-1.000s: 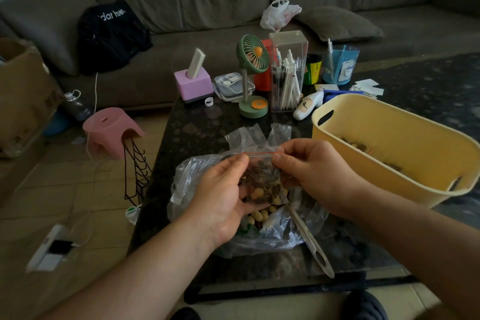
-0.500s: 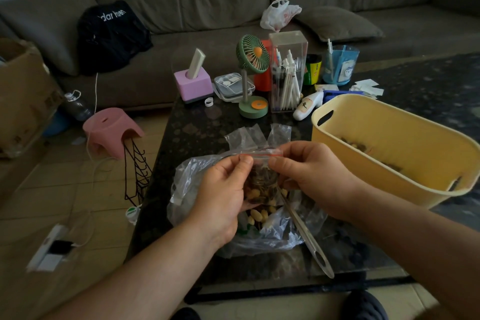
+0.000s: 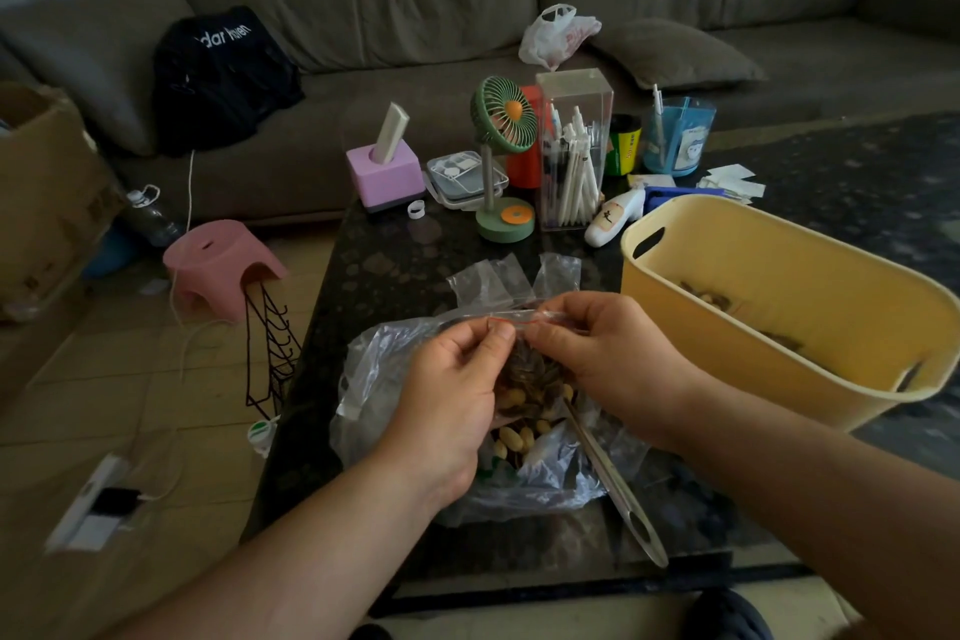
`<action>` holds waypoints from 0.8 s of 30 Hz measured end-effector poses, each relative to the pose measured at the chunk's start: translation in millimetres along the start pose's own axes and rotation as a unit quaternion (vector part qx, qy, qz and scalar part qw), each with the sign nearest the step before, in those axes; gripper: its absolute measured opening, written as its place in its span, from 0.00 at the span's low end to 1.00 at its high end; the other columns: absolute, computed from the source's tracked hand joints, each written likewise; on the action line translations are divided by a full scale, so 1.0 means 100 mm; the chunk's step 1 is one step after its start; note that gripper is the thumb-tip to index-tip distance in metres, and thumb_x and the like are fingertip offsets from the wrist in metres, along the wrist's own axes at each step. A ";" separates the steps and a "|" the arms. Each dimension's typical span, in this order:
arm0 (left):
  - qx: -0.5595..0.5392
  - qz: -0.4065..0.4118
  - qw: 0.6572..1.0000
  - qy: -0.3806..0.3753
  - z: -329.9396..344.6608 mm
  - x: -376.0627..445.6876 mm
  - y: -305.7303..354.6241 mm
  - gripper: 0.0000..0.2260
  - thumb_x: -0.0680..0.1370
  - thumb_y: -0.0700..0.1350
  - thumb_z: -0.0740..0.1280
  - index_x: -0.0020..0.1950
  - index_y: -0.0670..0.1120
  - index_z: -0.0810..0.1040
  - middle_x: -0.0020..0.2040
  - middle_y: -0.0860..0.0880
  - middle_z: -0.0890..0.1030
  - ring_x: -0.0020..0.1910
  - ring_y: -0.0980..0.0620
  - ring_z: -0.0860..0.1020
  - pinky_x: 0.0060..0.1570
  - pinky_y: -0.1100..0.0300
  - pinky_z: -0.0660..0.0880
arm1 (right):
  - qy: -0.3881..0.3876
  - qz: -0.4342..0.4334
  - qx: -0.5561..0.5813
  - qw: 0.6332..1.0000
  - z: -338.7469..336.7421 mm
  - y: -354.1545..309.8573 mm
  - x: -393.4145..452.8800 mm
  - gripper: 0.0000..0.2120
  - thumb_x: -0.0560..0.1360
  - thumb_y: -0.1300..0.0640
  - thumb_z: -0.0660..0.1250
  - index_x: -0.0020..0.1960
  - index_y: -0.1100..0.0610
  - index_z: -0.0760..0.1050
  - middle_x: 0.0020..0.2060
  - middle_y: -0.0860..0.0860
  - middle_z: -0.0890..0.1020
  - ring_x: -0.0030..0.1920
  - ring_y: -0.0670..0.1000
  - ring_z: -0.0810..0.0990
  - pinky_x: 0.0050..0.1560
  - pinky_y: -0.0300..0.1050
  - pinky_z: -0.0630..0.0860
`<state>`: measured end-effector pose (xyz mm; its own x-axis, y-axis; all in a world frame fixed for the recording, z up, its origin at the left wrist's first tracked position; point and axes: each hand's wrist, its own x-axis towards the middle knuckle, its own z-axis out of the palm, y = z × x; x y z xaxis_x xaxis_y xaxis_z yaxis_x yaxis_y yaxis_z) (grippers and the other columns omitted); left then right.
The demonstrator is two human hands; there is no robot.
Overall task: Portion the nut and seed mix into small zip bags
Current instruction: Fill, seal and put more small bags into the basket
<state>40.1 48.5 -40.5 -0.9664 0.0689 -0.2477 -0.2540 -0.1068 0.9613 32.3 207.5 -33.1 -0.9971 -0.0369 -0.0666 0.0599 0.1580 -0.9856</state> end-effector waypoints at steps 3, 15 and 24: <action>0.003 0.011 1.000 0.006 -0.01 0.01 0.00 0.08 0.85 0.45 0.66 0.58 0.46 0.85 0.53 0.48 0.89 0.54 0.51 0.87 0.61 0.41 0.83 | -0.003 0.012 0.007 1.000 0.01 -0.01 0.00 0.04 0.79 0.57 0.73 0.48 0.58 0.84 0.37 0.49 0.87 0.38 0.44 0.85 0.40 0.37 0.80; 0.012 0.036 0.999 0.013 -0.02 0.01 -0.02 0.08 0.85 0.44 0.66 0.57 0.44 0.85 0.53 0.47 0.89 0.55 0.49 0.87 0.62 0.39 0.81 | -0.003 0.010 0.012 1.000 0.02 -0.02 -0.01 0.03 0.79 0.58 0.73 0.49 0.57 0.84 0.38 0.48 0.87 0.39 0.43 0.86 0.40 0.34 0.79; 0.029 0.047 0.998 -0.007 -0.01 0.01 -0.01 0.09 0.86 0.43 0.64 0.58 0.45 0.84 0.53 0.48 0.89 0.54 0.51 0.87 0.62 0.42 0.82 | -0.023 0.016 0.023 0.999 -0.01 -0.03 0.00 0.03 0.79 0.58 0.73 0.50 0.58 0.84 0.40 0.51 0.88 0.42 0.47 0.86 0.44 0.39 0.81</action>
<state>39.5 48.1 -41.8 -0.9850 0.0748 -0.1557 -0.1601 -0.0565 0.9855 32.4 208.0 -30.0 -0.9915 -0.0779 -0.1045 0.0952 0.1144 -0.9889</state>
